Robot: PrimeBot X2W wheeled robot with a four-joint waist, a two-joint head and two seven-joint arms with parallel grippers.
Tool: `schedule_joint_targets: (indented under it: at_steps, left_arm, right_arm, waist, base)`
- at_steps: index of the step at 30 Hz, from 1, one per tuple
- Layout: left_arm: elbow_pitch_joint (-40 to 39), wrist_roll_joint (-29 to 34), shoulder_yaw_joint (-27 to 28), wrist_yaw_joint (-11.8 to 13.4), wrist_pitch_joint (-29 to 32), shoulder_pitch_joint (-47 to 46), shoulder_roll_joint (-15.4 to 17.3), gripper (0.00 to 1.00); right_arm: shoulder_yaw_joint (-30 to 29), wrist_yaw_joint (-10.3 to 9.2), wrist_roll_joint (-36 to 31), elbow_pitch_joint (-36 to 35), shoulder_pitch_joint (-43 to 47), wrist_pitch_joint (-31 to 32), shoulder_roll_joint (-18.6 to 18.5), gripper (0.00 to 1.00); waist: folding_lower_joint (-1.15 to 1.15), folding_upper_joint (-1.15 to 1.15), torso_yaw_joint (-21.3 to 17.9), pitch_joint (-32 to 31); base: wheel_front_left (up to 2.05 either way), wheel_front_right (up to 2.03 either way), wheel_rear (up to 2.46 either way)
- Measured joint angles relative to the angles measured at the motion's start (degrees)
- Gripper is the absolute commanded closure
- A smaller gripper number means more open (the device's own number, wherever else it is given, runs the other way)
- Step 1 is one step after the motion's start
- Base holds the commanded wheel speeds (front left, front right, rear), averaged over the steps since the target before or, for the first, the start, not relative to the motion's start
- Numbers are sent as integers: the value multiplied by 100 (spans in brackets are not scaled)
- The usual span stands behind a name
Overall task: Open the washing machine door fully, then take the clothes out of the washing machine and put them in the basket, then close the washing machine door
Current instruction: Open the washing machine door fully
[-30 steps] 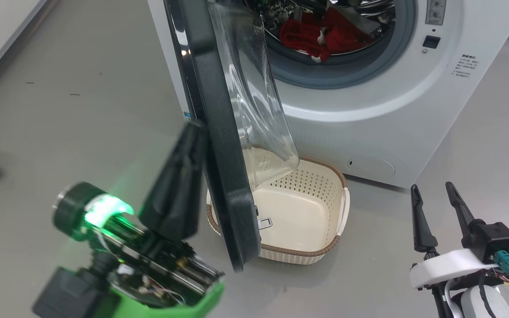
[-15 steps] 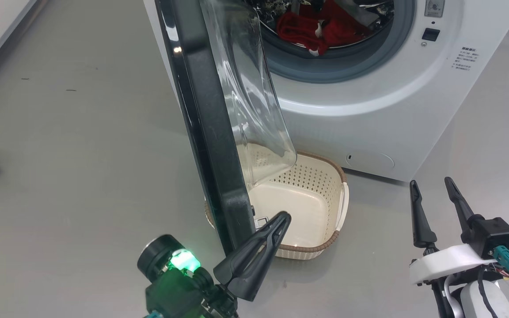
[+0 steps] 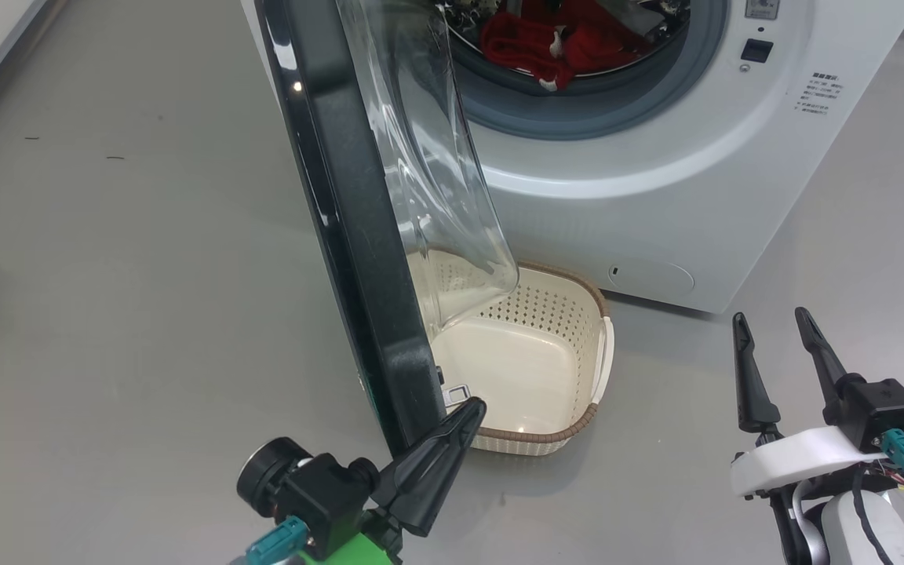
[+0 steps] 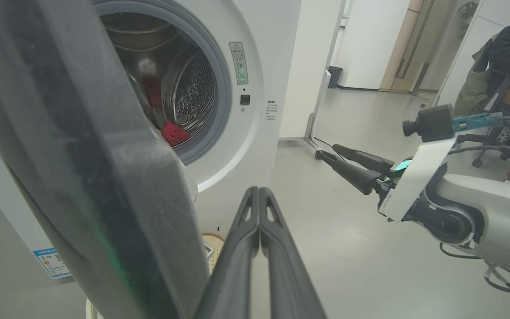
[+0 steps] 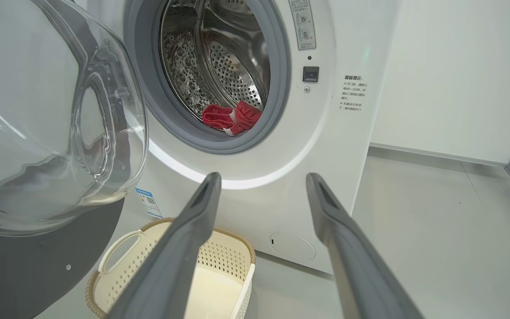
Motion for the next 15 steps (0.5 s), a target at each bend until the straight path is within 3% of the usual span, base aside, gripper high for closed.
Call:
schedule_joint_targets:
  at_steps: [15]
  left_arm:
    - [417,0,229,229,48,-2,-158,100]
  right_arm:
    - [-66,56,-52,71,-2,0,24,0]
  waist:
    - [0,0,50,6]
  base:
    - [0,0,0]
